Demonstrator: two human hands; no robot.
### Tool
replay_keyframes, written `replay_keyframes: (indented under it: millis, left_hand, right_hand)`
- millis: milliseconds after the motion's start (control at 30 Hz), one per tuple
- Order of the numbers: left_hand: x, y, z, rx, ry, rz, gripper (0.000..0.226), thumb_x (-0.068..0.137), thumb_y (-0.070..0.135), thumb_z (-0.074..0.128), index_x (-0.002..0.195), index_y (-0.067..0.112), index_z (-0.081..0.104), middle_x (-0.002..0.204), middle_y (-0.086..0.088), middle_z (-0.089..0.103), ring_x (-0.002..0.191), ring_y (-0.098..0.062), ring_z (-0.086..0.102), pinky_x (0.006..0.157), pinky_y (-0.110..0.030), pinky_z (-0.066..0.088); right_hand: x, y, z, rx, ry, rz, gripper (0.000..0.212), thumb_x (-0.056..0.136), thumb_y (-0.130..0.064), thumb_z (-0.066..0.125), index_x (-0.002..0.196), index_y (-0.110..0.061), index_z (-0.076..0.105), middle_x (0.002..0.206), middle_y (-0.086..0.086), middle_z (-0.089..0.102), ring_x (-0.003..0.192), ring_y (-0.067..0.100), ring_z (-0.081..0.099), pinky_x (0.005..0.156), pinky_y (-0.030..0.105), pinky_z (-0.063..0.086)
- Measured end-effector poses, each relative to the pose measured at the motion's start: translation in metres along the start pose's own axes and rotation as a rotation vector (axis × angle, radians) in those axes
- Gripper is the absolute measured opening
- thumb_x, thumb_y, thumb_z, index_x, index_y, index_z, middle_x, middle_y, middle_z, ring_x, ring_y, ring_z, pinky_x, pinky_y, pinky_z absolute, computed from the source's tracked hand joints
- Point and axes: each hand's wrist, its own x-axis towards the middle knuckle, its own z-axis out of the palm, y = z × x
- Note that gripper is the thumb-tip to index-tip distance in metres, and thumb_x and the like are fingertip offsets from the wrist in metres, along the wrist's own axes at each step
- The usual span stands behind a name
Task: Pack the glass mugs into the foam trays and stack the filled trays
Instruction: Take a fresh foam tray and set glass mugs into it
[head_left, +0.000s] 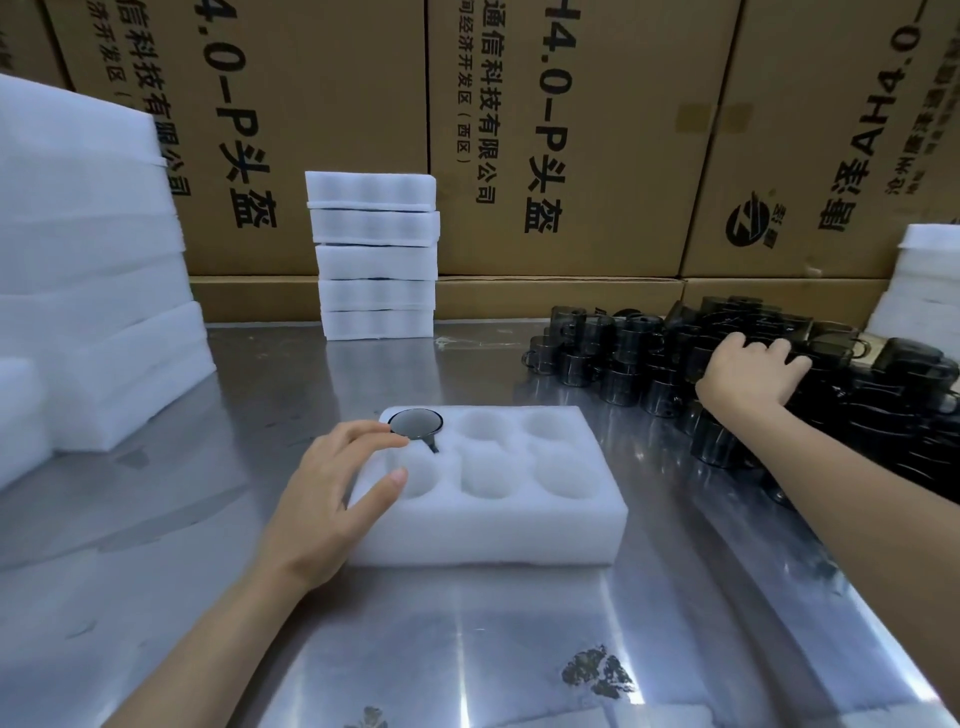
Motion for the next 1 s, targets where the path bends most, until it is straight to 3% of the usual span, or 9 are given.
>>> replay_keyframes:
  millis: [200,333,433,533,733,1000]
  left_hand:
    - [-0.001,0.004,-0.001,0.011,-0.017,0.019,0.047,0.079,0.060,0.041,0.112,0.034,0.062,0.121,0.026,0.047,0.117,-0.002,0.043,0.096,-0.008,0.025]
    - [-0.001,0.006,0.001,0.028,-0.030,0.036,0.047,0.079,0.060,0.041,0.112,0.035,0.062,0.122,0.023,0.048,0.118,-0.003,0.041,0.097,-0.008,0.024]
    - [-0.001,0.007,0.000,0.032,-0.035,0.041,0.047,0.078,0.060,0.042,0.112,0.035,0.062,0.120,0.024,0.049,0.117,-0.004,0.041,0.097,-0.008,0.023]
    - [-0.002,0.007,-0.001,0.030,-0.038,0.033,0.047,0.078,0.060,0.041,0.112,0.035,0.062,0.119,0.025,0.049,0.116,-0.005,0.042,0.095,-0.007,0.023]
    - [-0.002,0.007,-0.001,0.032,-0.046,0.033,0.049,0.078,0.059,0.041,0.114,0.033,0.062,0.120,0.023,0.048,0.117,-0.003,0.041,0.096,-0.006,0.023]
    - [-0.001,0.006,-0.002,0.042,-0.057,0.041,0.049,0.079,0.059,0.041,0.114,0.033,0.062,0.120,0.021,0.049,0.115,-0.005,0.043,0.096,-0.009,0.024]
  right_hand:
    - [-0.012,0.000,-0.017,0.144,0.127,-0.045,0.034,0.086,-0.026,0.065,0.109,-0.006,0.050,0.110,0.016,0.061,0.114,0.034,0.045,0.091,0.042,0.034]
    - [-0.052,-0.018,-0.037,0.420,0.323,-0.318,0.036,0.088,-0.016,0.062,0.123,-0.011,0.054,0.110,0.011,0.064,0.108,0.031,0.051,0.089,0.042,0.038]
    - [-0.092,-0.042,-0.055,0.674,0.221,-0.669,0.031,0.090,-0.019,0.061,0.121,-0.019,0.060,0.110,0.001,0.066,0.105,0.023,0.054,0.088,0.039,0.044]
    - [-0.124,-0.068,-0.065,0.778,0.087,-0.940,0.028,0.090,-0.019,0.060,0.118,-0.022,0.064,0.110,-0.005,0.066,0.103,0.018,0.052,0.088,0.034,0.042]
    - [-0.146,-0.096,-0.054,0.673,-0.008,-1.015,0.030,0.094,-0.021,0.056,0.123,-0.023,0.060,0.108,-0.005,0.065,0.105,0.020,0.050,0.085,0.030,0.036]
    - [-0.142,-0.093,-0.055,0.590,-0.078,-1.041,0.023,0.092,-0.021,0.056,0.113,-0.024,0.065,0.097,-0.004,0.068,0.100,0.024,0.052,0.074,0.031,0.037]
